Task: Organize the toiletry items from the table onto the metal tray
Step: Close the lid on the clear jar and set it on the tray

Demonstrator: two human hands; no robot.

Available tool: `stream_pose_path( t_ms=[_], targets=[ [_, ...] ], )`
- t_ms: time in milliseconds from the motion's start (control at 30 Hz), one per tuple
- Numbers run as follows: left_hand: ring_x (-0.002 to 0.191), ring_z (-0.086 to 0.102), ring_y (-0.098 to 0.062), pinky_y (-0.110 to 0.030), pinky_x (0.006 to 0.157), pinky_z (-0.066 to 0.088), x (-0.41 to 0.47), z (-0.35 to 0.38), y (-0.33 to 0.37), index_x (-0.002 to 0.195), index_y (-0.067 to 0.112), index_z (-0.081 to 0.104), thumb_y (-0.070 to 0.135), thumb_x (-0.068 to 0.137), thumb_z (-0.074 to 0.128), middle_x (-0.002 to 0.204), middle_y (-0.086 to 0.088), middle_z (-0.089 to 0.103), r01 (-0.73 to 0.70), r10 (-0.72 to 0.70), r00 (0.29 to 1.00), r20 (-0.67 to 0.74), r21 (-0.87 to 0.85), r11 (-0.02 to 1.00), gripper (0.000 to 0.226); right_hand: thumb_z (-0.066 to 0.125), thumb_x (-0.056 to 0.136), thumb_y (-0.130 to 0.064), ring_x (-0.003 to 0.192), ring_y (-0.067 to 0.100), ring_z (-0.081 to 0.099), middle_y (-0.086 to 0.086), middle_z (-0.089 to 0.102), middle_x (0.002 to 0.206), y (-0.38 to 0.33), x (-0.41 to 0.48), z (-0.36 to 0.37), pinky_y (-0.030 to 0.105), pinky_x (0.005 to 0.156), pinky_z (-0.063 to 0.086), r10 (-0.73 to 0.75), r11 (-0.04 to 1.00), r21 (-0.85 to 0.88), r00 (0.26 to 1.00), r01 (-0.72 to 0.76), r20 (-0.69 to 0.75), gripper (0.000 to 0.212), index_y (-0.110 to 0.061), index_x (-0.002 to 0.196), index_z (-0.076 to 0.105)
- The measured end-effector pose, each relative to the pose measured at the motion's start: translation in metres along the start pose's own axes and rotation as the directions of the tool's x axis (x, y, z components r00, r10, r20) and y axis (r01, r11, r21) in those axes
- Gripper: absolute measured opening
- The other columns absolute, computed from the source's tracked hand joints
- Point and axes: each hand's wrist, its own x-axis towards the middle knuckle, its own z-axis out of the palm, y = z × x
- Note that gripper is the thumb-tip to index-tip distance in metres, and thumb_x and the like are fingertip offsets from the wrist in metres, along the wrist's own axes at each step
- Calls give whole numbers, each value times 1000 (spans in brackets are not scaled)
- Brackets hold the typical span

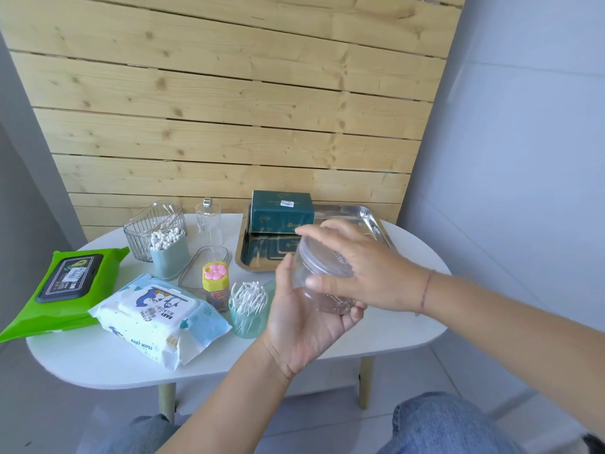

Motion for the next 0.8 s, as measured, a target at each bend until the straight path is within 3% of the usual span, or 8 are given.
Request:
stream_pose_path(
  t_ms=[67,133,200,300,433,567,667,800],
  targets=[
    [112,60,-25,-36,94,44,2,1,-4,123,15,62,69,87,31,126,-11,62,-90,90,996,-22,17,996,71,45,75,-68,123,16,41,-13,35,133,-3,3,15,35,102,40,65,995,78,988,-55,-142,64,-55,135,26],
    [129,50,-26,-44,113,31,4,0,-6,135,15,50,67,88,31,140,-13,52,-135,136,991,-17,31,990,73,45,76,-64,124,15,39,-14,38,129,-7,6,27,33,103,37,117,985,148,963,-83,-242,61,-53,135,31],
    [134,43,-28,-48,117,21,4,-2,-6,141,16,43,65,89,32,145,-15,46,-168,169,986,-6,35,985,72,43,75,-64,125,15,38,-15,40,128,-12,11,34,33,104,36,158,974,202,938,-98,-308,61,-52,134,33],
    [132,46,-28,-47,116,25,6,-2,-5,142,17,41,63,92,29,142,-14,49,-175,176,984,-36,17,984,69,45,78,-65,125,16,39,-13,41,128,-11,16,37,36,105,37,203,967,218,922,-135,-330,60,-52,135,34],
    [125,53,-33,-46,106,40,10,-2,-3,139,20,45,69,87,33,135,-18,55,-103,105,975,-194,23,994,72,53,80,-62,130,13,38,-10,38,139,5,24,26,28,100,33,254,957,206,933,-204,-255,64,-46,139,34],
    [117,56,-33,-47,100,41,9,-2,-7,136,18,43,63,88,38,133,-19,52,53,-25,943,-332,76,996,66,62,75,-61,130,22,41,3,36,145,53,56,-2,34,104,35,425,902,233,845,-364,-323,78,-32,141,33],
    [107,61,-32,-44,95,45,10,-3,-7,126,9,52,52,91,44,123,-18,61,118,-79,932,-355,89,989,56,67,72,-59,133,27,36,8,35,143,100,89,-16,39,106,34,554,832,220,783,-510,-281,86,-25,141,30],
    [92,65,-26,-36,85,49,20,-13,0,113,9,61,40,92,47,101,-12,69,120,-78,935,-345,102,988,40,70,70,-55,131,27,36,7,32,144,145,133,-18,40,104,36,588,808,188,784,-559,-197,92,-20,142,26]
  ],
)
